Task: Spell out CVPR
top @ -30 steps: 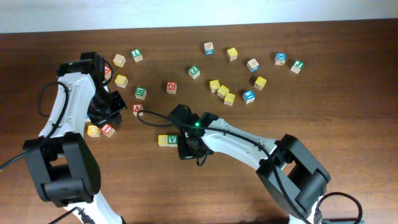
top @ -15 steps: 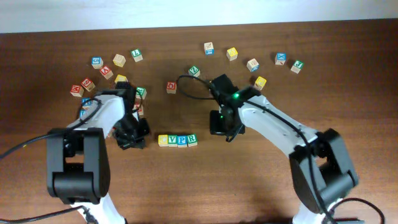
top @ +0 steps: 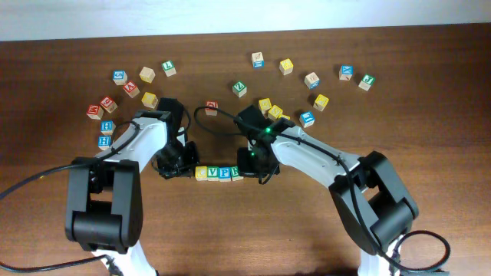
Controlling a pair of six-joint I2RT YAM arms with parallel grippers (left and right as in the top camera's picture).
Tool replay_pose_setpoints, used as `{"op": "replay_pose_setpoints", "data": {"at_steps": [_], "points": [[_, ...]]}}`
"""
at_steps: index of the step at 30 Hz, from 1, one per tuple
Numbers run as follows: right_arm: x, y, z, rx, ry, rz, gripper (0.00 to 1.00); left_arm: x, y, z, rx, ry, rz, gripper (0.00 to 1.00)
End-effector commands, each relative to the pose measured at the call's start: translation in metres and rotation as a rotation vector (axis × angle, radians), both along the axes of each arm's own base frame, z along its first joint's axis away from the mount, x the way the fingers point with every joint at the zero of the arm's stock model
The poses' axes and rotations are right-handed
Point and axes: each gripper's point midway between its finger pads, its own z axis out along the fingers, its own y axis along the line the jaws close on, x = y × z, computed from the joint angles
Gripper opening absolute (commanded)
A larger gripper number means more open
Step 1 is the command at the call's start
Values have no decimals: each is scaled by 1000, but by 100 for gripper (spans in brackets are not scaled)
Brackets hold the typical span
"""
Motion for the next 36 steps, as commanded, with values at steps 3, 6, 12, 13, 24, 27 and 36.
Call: {"op": "replay_pose_setpoints", "data": {"at_steps": [3, 6, 12, 13, 24, 27, 36], "points": [[-13, 10, -4, 57, 73, 6, 4, -11, -3, -11, -3, 35, -30, 0], [-15, 13, -4, 62, 85, -12, 4, -13, -3, -11, -5, 42, -29, 0], [-17, 17, -2, 87, 99, -6, 4, -15, -13, -8, -63, 44, -76, 0], [-17, 17, -2, 87, 98, -6, 4, -16, -15, -8, -63, 45, -82, 0], [-18, 15, -2, 75, 107, -20, 4, -14, -25, -8, -81, 22, -129, 0], [-18, 14, -3, 72, 111, -27, 4, -12, -26, -9, -83, 12, -130, 0], [-11, 6, -6, 24, 72, -37, 5, -15, -15, -10, -23, 27, -132, 6]]}}
